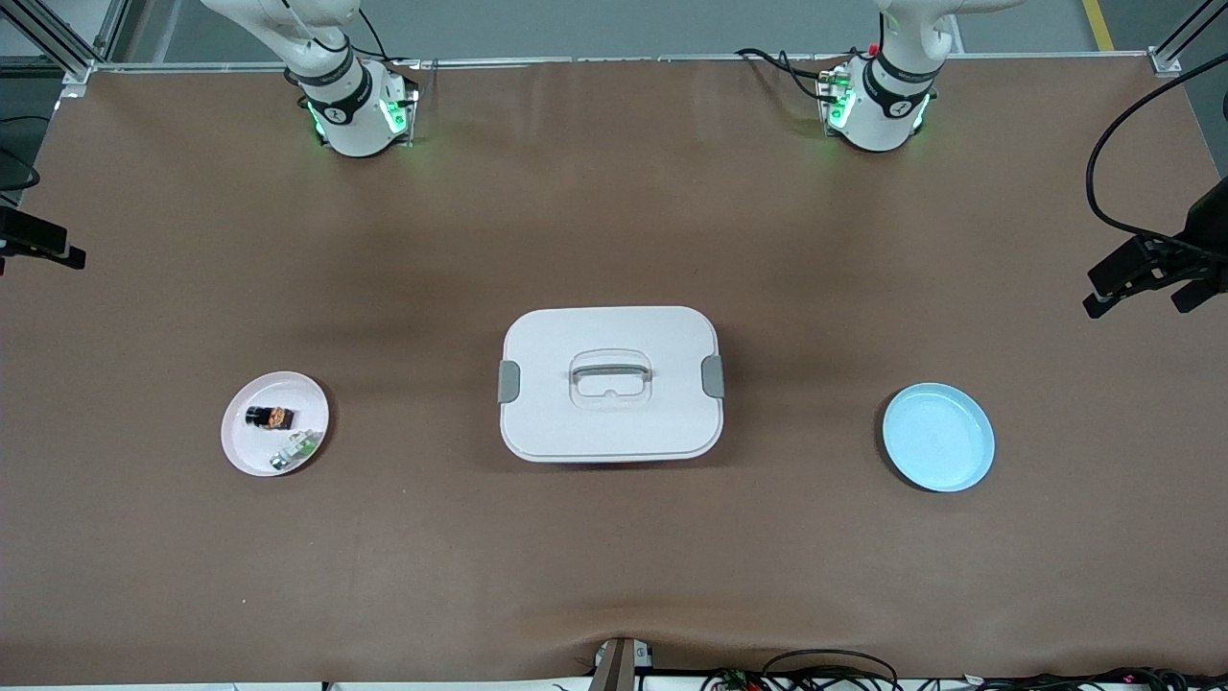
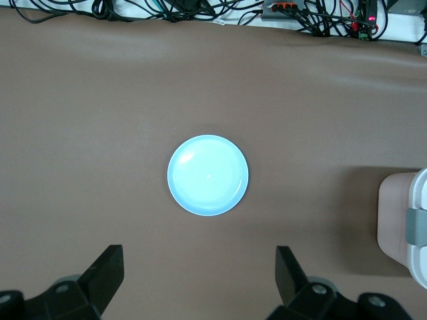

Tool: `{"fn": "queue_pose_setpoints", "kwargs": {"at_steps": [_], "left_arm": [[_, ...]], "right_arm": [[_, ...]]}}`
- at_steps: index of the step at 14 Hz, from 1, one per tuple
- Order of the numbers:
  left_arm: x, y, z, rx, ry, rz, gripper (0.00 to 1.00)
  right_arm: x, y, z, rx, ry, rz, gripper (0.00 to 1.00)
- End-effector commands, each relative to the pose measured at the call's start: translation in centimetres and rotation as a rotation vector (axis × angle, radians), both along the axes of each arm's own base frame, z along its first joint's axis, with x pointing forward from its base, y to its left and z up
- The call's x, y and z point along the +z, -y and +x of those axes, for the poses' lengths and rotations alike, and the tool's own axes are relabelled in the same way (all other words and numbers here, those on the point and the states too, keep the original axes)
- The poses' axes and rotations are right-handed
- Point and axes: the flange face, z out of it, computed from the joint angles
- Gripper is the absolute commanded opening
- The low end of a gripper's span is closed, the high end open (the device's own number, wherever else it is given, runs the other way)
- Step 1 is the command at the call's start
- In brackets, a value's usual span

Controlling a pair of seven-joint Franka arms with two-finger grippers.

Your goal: Transfer orange switch to right arm and place

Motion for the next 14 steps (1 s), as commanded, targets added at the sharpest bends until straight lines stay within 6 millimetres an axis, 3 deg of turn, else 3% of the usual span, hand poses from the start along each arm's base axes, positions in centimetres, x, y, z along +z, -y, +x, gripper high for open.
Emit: {"fn": "queue_pose_setpoints", "kwargs": {"at_steps": [1,5,10,14], "left_arm": [[0.8,0.6,-0.3,-0.028,-0.004,0.01,1.0],[0.5,0.6,-0.1,-0.028,-0.008,0.011,1.0],[0.3,0.7,0.0,-0.031,-0.011,0.009,1.0],[0.3,0.8,0.0,-0.033,-0.011,0.012,1.0]], "right_arm": [[0.7,-0.3,-0.8,-0.008,-0.015,0.005,1.0],[1.0,-0.9,-0.6,0.021,-0.013,-0.043,1.0],[4.1,-2.5,-1.7,0.052,0.076,-0.051,1.0],[4.6,-2.7,-3.1,0.049,0.122,-0.054,1.0]]}}
